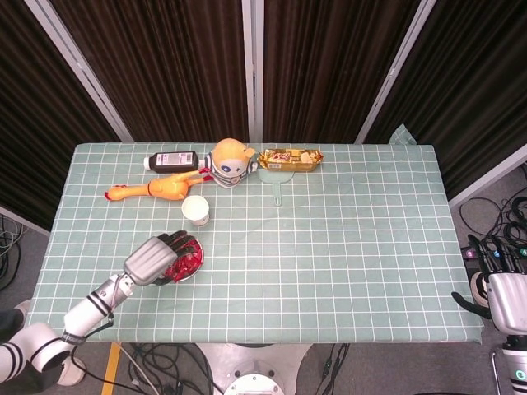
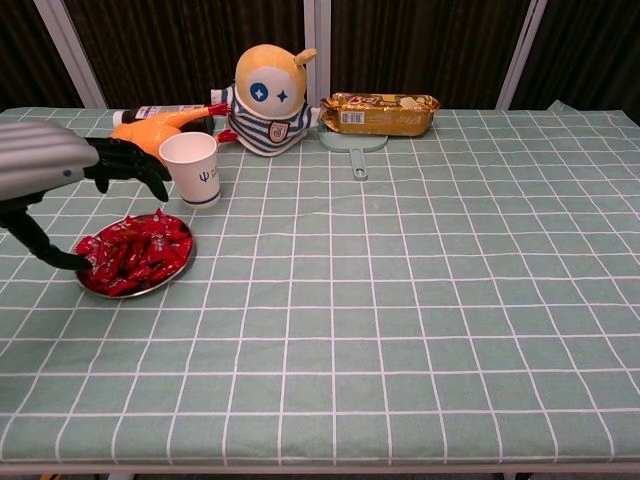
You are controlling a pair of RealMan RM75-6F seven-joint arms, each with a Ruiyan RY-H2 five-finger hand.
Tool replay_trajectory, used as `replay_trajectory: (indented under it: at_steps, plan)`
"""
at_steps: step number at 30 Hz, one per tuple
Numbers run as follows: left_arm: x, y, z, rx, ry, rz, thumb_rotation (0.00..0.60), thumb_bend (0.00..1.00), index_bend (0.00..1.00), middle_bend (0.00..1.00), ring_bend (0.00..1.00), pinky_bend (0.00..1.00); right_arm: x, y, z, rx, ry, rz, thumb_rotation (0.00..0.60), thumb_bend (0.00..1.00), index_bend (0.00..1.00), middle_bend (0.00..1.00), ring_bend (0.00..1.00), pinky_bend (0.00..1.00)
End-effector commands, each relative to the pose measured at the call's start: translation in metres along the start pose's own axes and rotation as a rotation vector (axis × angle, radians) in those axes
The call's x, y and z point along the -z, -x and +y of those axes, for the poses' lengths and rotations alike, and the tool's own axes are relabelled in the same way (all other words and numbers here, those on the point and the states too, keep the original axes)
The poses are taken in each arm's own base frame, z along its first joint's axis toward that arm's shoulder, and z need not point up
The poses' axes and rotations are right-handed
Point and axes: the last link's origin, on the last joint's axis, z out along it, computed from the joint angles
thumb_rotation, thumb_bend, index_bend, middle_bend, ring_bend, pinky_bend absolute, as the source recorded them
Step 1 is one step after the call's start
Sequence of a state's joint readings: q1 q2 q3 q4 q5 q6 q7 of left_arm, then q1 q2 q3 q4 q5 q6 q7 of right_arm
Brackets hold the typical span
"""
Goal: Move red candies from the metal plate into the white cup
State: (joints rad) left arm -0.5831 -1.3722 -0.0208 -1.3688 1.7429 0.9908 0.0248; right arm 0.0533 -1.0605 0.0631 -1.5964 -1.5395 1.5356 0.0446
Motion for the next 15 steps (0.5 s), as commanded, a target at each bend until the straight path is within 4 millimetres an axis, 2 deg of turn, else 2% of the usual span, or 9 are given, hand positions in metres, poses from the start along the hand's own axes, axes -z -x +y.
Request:
replay_trajectory:
  at_steps: [1, 8, 15]
  plan:
    - [-0.008, 0.005, 0.001, -0.023, 0.014, -0.021, 0.6, 0.17, 0.3, 0.24, 0.14, 0.38, 0.0, 0.001, 0.0, -0.001, 0.003, -0.002, 0.6, 0.03, 0.01, 0.19, 0.01, 0.13]
    - [-0.02, 0.013, -0.001, -0.05, 0.015, -0.045, 0.6, 0.22, 0.31, 0.24, 0.14, 0.38, -0.002, 0.003, -0.001, -0.002, 0.0, -0.012, 0.6, 0.03, 0.01, 0.19, 0.01, 0.13]
    - [-0.03, 0.019, 0.002, -0.051, 0.023, -0.07, 0.6, 0.23, 0.31, 0.24, 0.14, 0.38, -0.002, 0.002, -0.001, 0.003, 0.003, -0.014, 0.6, 0.03, 0.01, 0.19, 0.01, 0.13]
